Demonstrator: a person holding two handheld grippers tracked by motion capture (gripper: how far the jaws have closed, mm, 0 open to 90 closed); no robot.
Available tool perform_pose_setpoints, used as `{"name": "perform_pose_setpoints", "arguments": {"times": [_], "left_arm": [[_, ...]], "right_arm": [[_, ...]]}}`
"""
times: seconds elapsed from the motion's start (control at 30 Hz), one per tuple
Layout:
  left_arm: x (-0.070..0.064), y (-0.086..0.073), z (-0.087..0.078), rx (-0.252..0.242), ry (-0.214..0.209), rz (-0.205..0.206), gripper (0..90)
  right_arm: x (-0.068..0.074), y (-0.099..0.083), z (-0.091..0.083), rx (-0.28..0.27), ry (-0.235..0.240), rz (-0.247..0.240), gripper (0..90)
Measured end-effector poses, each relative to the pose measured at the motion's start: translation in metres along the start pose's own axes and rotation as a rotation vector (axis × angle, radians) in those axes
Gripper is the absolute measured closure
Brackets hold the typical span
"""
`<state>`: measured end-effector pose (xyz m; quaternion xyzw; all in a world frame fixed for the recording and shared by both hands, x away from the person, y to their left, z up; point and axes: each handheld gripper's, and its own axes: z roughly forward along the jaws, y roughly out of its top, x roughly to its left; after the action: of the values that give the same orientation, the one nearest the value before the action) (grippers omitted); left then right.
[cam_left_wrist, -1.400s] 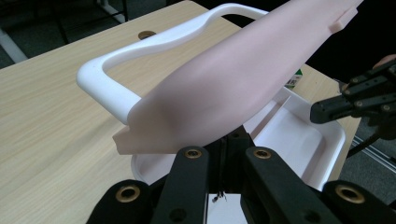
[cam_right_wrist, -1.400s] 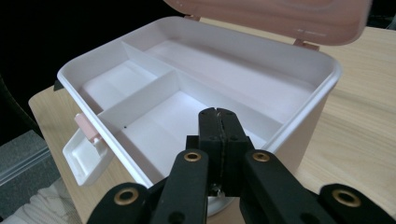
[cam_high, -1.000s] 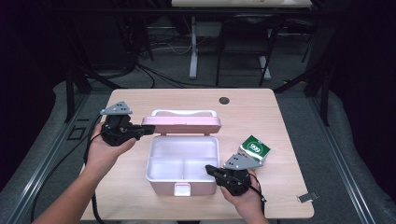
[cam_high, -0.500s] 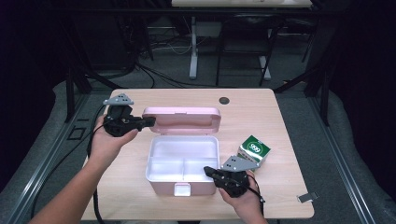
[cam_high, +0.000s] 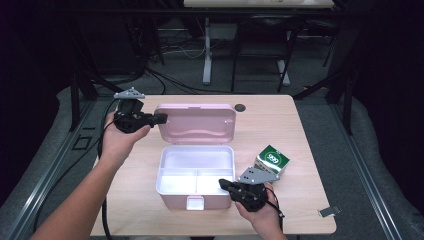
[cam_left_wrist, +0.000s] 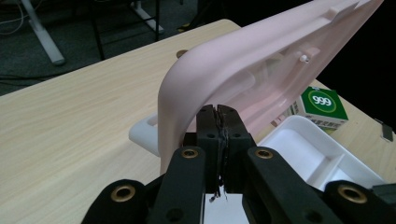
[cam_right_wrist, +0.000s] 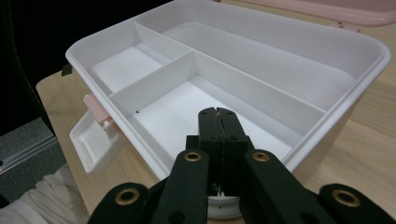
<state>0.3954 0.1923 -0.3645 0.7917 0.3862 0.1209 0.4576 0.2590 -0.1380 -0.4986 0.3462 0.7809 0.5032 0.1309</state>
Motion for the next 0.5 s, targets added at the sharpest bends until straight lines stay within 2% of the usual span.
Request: {"name": "perform_pose_setpoints", "arguments": {"times": [0.2,0.37,0.5], "left_arm": [[0.008,0.002,0.011,0.012,0.024,-0.006,85.0],[0.016,0.001,0.018,0.011,0.038,-0.019,76.6],[0.019,0.0,0.021,0.018,0.043,-0.033,73.9]], "right_arm": [[0.0,0.0,0.0,0.0,0.0,0.001,90.0],[0.0,-0.001,0.0,-0.002,0.002,0.003,90.0],[0.0,-0.001,0.0,-0.01,0.002,0.005,90.0]]}}
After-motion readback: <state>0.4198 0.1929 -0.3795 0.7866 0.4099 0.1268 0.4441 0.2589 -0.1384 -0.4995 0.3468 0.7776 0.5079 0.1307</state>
